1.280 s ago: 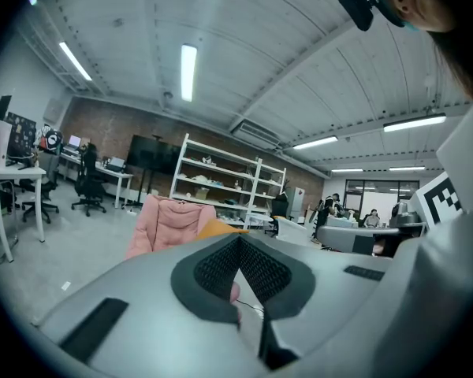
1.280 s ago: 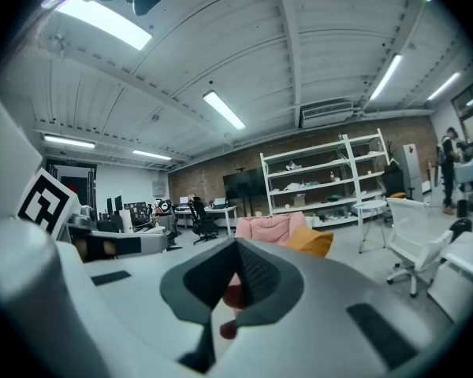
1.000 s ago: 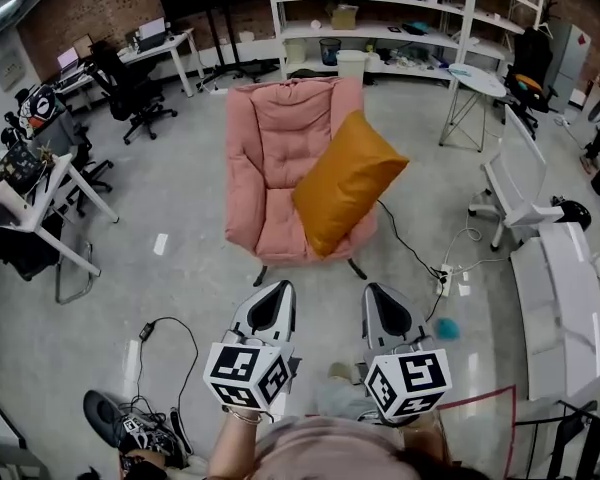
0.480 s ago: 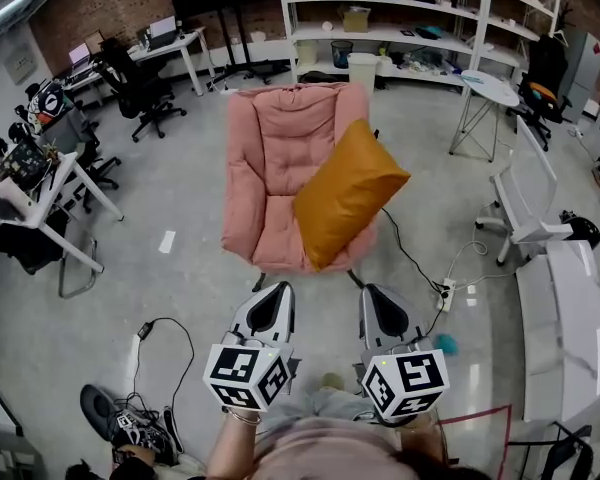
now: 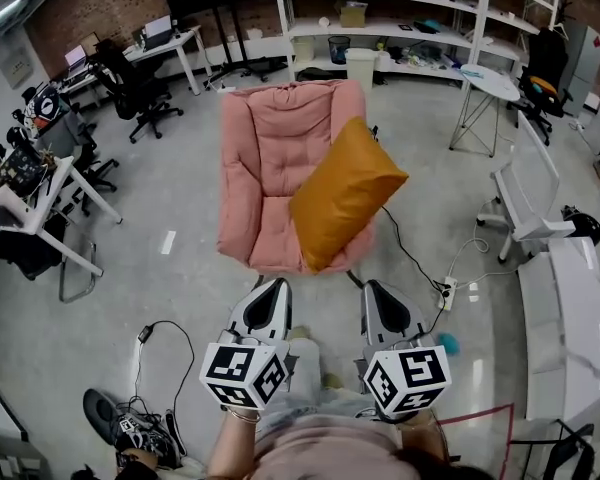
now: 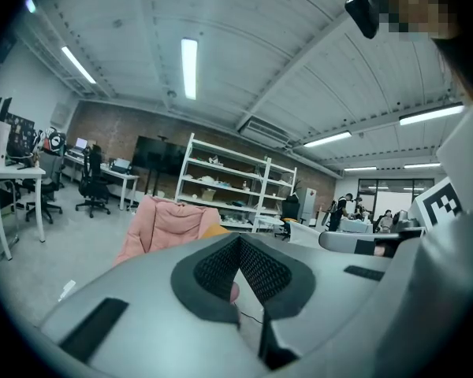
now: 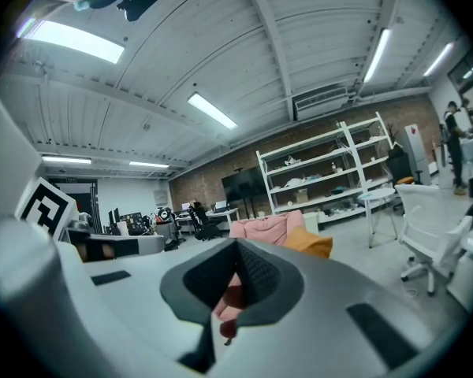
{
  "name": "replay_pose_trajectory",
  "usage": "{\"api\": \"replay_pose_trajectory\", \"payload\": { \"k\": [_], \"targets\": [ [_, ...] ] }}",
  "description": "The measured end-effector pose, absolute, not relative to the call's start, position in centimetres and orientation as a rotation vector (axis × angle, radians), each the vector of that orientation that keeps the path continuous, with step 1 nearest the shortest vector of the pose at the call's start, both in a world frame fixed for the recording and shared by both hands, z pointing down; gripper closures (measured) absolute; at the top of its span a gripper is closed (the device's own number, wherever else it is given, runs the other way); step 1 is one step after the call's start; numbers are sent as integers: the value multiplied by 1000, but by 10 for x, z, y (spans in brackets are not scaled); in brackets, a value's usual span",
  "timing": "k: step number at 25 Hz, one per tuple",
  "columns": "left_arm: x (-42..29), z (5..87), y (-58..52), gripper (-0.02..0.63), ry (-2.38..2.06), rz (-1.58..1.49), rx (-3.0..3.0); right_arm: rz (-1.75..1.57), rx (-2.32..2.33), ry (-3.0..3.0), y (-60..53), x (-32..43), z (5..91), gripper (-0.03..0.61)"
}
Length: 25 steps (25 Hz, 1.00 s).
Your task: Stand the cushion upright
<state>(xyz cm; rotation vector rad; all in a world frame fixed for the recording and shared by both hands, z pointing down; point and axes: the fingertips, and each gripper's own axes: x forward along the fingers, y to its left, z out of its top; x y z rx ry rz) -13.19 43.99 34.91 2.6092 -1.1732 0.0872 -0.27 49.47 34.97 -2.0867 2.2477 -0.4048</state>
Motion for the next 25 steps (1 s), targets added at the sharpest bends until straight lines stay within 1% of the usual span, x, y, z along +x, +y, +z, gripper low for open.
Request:
{"api": "replay_pose_trajectory", "payload": {
  "k": [11, 25],
  "targets": [
    [-100, 351, 381, 621, -1118, 93, 2631, -421, -2145, 2153, 450, 34, 352, 565],
    [-76, 349, 271, 621, -1016, 119, 2656, -454, -2235, 2047, 353, 59, 350, 565]
  ]
}}
